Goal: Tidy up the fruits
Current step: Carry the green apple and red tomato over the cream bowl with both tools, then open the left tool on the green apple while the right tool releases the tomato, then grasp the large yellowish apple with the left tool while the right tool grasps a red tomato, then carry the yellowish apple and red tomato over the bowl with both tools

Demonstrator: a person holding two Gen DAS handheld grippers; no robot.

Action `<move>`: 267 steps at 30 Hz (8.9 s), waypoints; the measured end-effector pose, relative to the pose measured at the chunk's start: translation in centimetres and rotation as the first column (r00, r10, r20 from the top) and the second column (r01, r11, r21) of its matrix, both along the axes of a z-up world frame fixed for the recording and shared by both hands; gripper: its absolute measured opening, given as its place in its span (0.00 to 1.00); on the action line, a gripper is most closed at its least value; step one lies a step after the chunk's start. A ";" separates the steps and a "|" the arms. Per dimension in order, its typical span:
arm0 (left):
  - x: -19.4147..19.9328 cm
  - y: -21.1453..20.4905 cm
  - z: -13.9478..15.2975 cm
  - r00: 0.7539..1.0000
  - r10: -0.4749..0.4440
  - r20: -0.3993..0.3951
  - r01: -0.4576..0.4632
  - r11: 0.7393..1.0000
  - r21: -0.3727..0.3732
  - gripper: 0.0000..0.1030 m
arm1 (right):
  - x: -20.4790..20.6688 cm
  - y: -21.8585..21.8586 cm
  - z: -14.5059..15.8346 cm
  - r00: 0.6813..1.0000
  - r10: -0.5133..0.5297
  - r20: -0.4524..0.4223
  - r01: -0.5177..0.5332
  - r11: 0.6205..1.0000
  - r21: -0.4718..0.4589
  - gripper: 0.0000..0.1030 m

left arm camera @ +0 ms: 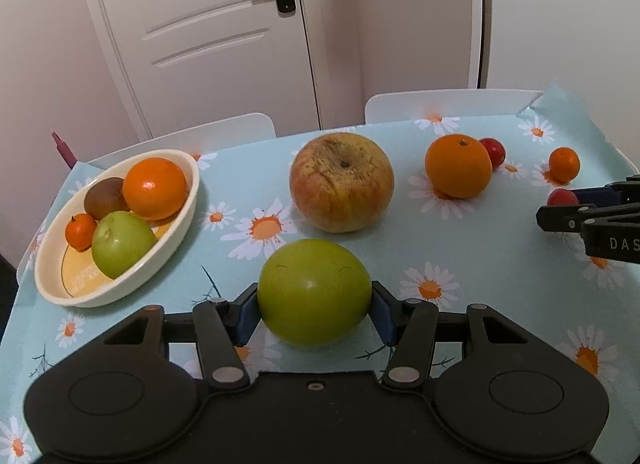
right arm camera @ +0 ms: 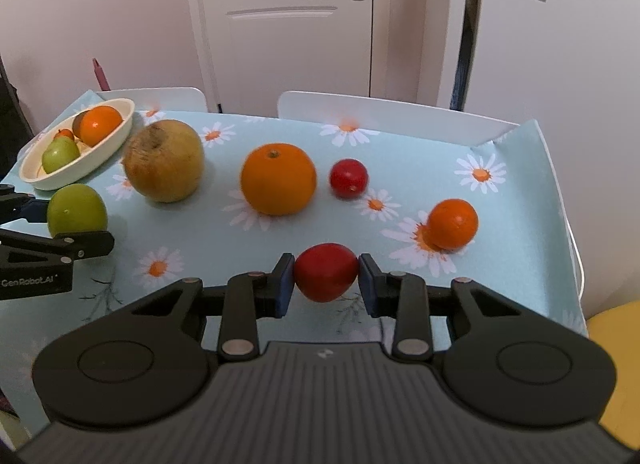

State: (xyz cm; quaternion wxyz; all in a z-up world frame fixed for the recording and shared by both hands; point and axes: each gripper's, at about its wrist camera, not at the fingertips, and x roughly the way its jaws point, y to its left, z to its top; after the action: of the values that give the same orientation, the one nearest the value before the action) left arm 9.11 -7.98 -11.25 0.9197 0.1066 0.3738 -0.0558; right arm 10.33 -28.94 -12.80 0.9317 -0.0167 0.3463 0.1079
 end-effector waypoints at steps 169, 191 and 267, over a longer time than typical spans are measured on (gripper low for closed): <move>4.4 -2.7 5.7 0.999 0.043 0.019 -0.043 0.998 0.037 0.97 | 5.1 -5.7 5.9 0.994 0.091 -0.065 -0.093 0.995 -0.030 0.99; 9.3 -5.5 -0.7 0.997 0.079 -0.007 -0.079 0.994 0.070 0.94 | 10.7 -3.7 -0.2 0.950 0.302 -0.073 -0.308 0.947 -0.094 0.82; 9.2 16.1 7.3 0.994 0.105 0.020 -0.106 0.994 0.019 0.77 | 12.8 21.4 9.6 0.943 0.332 0.006 -0.332 0.939 0.086 0.44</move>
State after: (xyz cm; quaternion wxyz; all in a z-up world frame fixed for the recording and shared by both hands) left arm 18.31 8.09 -3.98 0.9238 0.0967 0.3705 -0.0023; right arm 23.08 -7.58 -3.17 0.8986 -0.0344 0.3374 0.2783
